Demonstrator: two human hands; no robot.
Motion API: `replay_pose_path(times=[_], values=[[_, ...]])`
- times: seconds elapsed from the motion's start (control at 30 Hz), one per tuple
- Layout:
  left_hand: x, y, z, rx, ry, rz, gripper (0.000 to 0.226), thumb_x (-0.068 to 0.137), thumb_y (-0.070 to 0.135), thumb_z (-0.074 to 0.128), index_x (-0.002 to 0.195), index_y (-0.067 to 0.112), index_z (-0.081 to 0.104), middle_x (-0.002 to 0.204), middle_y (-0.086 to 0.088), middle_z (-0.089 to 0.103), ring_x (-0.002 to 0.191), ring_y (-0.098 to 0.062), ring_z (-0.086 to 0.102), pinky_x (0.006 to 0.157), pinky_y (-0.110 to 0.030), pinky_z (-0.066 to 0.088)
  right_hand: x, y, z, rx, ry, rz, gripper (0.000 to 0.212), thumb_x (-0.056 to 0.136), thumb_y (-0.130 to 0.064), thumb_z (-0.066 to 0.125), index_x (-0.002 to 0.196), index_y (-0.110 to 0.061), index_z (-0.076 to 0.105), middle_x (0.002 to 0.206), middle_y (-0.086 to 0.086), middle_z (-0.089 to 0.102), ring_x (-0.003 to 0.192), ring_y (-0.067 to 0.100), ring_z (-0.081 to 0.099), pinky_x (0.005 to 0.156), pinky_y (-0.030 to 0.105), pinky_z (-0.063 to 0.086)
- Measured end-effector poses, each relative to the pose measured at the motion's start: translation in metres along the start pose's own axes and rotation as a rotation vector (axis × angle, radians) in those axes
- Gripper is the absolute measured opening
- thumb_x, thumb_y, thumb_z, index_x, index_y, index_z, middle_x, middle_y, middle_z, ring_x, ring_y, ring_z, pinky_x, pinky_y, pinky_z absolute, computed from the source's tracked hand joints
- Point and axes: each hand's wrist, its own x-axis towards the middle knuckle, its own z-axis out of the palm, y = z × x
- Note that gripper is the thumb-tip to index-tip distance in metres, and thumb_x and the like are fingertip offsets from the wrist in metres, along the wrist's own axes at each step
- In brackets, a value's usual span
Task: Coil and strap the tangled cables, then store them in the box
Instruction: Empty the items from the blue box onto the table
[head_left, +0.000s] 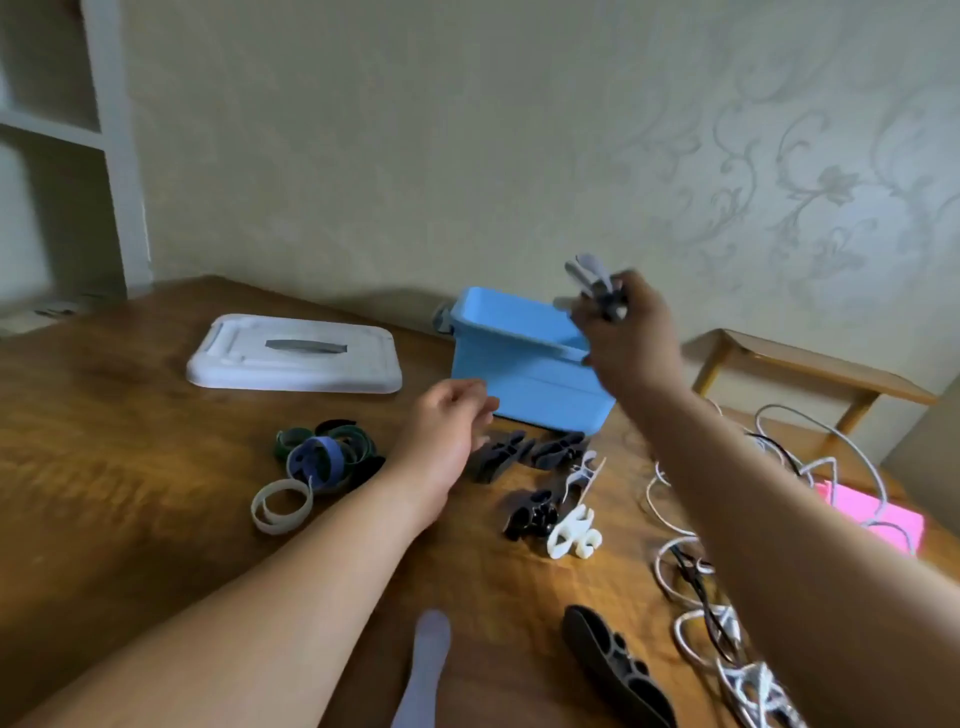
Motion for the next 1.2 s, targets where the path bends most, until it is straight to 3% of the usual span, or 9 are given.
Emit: replay_pose_path(times=[0.13, 0.27, 0.47, 0.63, 0.73, 0.87, 0.93, 1.03, 1.2], values=[[-0.005, 0.001, 0.0, 0.095, -0.024, 0.009, 0.018, 0.111, 0.03, 0.056, 0.116, 0.018, 0.068, 0.119, -0.012, 0.073, 0.111, -0.02, 0.069, 0.104, -0.044, 0.057, 0.06, 0.016, 0.003, -0.292, -0.25, 0.071, 0.014, 0.091, -0.017, 0.067, 0.103, -0.023, 0.065, 0.114, 0.012, 0.073, 0.098, 0.035, 0.068, 0.078, 0.035, 0.056], [-0.004, -0.001, -0.001, 0.153, -0.036, 0.013, 0.018, 0.11, 0.032, 0.056, 0.115, 0.019, 0.068, 0.117, -0.011, 0.073, 0.11, -0.024, 0.07, 0.105, -0.047, 0.057, 0.048, 0.016, -0.003, -0.37, -0.444, 0.181, 0.063, 0.093, -0.011, 0.063, 0.152, -0.029, 0.053, 0.128, 0.01, 0.061, 0.104, 0.031, 0.068, 0.082, 0.04, 0.057], [-0.01, -0.002, -0.004, 0.352, -0.076, 0.168, 0.019, 0.108, 0.035, 0.06, 0.122, 0.025, 0.068, 0.117, 0.007, 0.07, 0.111, -0.008, 0.065, 0.095, -0.028, 0.053, -0.029, -0.003, -0.038, -0.372, -0.284, 0.043, 0.028, 0.097, -0.022, 0.064, 0.125, -0.021, 0.07, 0.117, 0.003, 0.07, 0.101, 0.024, 0.066, 0.076, 0.026, 0.041], [-0.035, 0.012, -0.009, 0.569, -0.053, 0.307, 0.018, 0.108, 0.033, 0.058, 0.117, 0.021, 0.068, 0.111, 0.001, 0.069, 0.103, -0.013, 0.064, 0.089, -0.029, 0.052, -0.125, -0.033, -0.09, -0.492, -0.865, 0.168, 0.048, 0.092, -0.07, 0.065, 0.113, -0.027, 0.065, 0.096, 0.002, 0.074, 0.081, 0.019, 0.074, 0.07, 0.038, 0.061], [-0.064, 0.035, -0.01, 0.952, -0.153, 0.255, 0.037, 0.107, 0.046, 0.055, 0.099, 0.011, 0.064, 0.096, -0.007, 0.068, 0.087, -0.025, 0.065, 0.073, -0.037, 0.049, -0.161, -0.032, -0.1, -0.568, -1.126, 0.252, 0.053, 0.088, -0.06, 0.078, 0.127, -0.032, 0.057, 0.11, 0.005, 0.073, 0.079, 0.021, 0.078, 0.063, 0.035, 0.064], [-0.111, 0.072, -0.025, 1.583, -0.487, -0.022, 0.076, 0.092, 0.087, 0.045, 0.083, 0.015, 0.068, 0.083, -0.002, 0.073, 0.073, -0.019, 0.071, 0.074, -0.037, 0.055, -0.177, -0.023, -0.089, -0.458, -0.912, 0.202, 0.025, 0.094, -0.032, 0.077, 0.114, -0.025, 0.065, 0.108, 0.004, 0.069, 0.076, 0.024, 0.077, 0.06, 0.039, 0.066], [-0.125, 0.076, -0.032, 1.712, -0.647, -0.222, 0.069, 0.091, 0.081, 0.056, 0.094, 0.015, 0.073, 0.087, -0.004, 0.079, 0.072, -0.018, 0.076, 0.078, -0.035, 0.06, -0.176, -0.018, -0.084, -0.337, -0.745, 0.22, 0.023, 0.095, -0.029, 0.074, 0.113, -0.02, 0.063, 0.105, 0.007, 0.07, 0.077, 0.027, 0.076, 0.061, 0.044, 0.067], [-0.127, 0.066, -0.036, 1.554, -0.606, -0.13, 0.04, 0.098, 0.048, 0.069, 0.106, 0.01, 0.075, 0.098, -0.011, 0.08, 0.069, -0.015, 0.071, 0.067, -0.031, 0.055, -0.175, -0.019, -0.081, -0.125, -0.59, 0.347, 0.021, 0.099, -0.027, 0.067, 0.115, -0.014, 0.063, 0.104, 0.013, 0.073, 0.078, 0.026, 0.075, 0.056, 0.034, 0.063], [-0.118, 0.04, 0.005, 0.453, -0.267, -0.052, 0.027, 0.104, 0.031, 0.069, 0.111, 0.005, 0.073, 0.101, -0.012, 0.08, 0.088, -0.024, 0.078, 0.073, -0.035, 0.064, -0.196, -0.035, -0.07, 0.618, -0.716, 0.585, 0.032, 0.107, -0.042, 0.061, 0.13, -0.021, 0.066, 0.112, 0.011, 0.077, 0.091, 0.026, 0.075, 0.089, 0.05, 0.063]])
